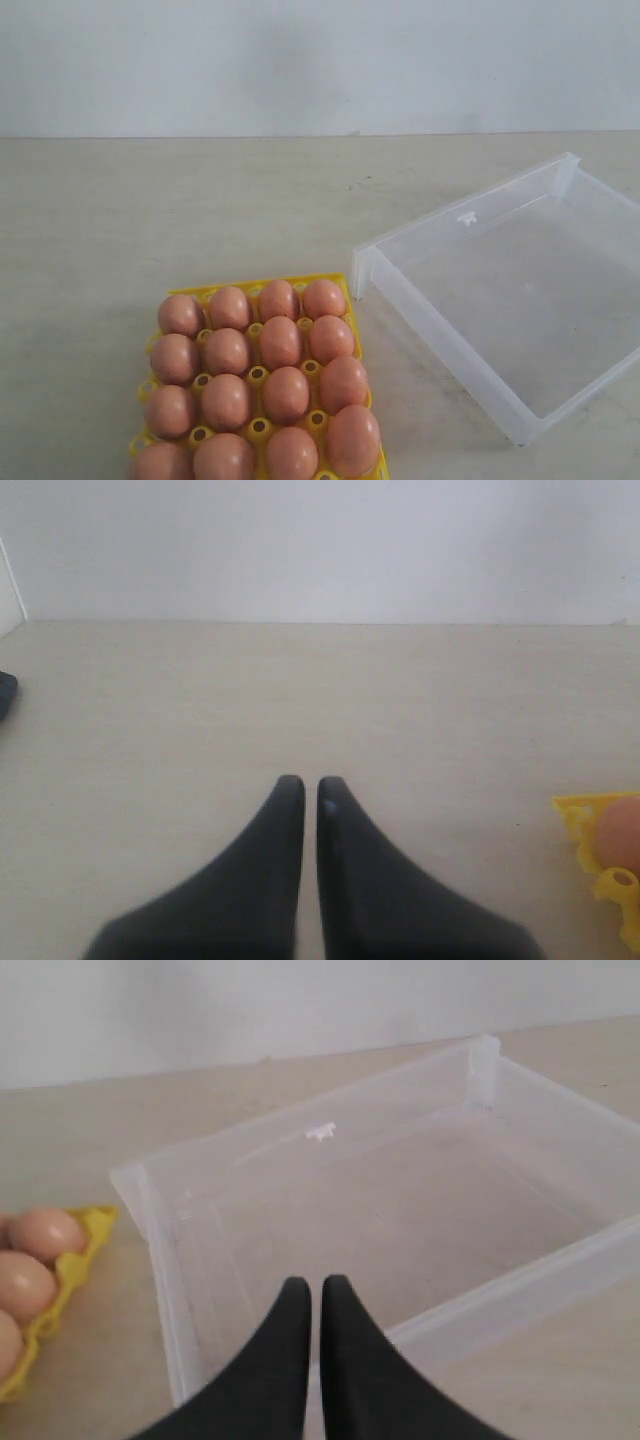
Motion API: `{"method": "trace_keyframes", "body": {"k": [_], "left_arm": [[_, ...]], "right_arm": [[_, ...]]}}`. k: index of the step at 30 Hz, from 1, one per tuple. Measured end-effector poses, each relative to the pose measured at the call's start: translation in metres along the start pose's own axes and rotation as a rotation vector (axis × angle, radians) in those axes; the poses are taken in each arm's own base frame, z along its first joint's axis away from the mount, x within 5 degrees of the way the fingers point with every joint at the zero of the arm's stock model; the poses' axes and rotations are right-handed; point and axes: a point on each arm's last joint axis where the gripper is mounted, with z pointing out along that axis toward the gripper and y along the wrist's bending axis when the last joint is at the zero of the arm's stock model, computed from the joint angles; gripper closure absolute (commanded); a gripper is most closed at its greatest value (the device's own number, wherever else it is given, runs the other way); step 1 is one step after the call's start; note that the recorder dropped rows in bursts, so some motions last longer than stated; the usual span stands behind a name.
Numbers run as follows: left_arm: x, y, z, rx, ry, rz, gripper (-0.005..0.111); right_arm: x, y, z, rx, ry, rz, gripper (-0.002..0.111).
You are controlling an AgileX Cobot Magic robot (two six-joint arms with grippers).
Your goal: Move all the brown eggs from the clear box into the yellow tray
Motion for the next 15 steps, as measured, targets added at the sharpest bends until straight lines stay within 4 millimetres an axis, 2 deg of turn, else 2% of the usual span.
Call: {"method": "trace_keyframes", "body": {"k": [3, 8, 15], "left_arm": [[0.0, 0.0, 0.0, 0.0, 0.0, 0.0, 0.103], [0.0, 0.0, 0.0, 0.0, 0.0, 0.0, 0.103], [0.0, 0.0, 0.0, 0.0, 0.0, 0.0, 0.103]], "right_arm": [[0.003, -0.003, 0.0, 0.034, 0.03, -0.071, 0.109], [0.001, -0.014, -0.001, 0.206, 0.008, -0.005, 0.109], [0.001, -0.015, -0.002, 0.232, 0.003, -0.005, 0.109]]}}
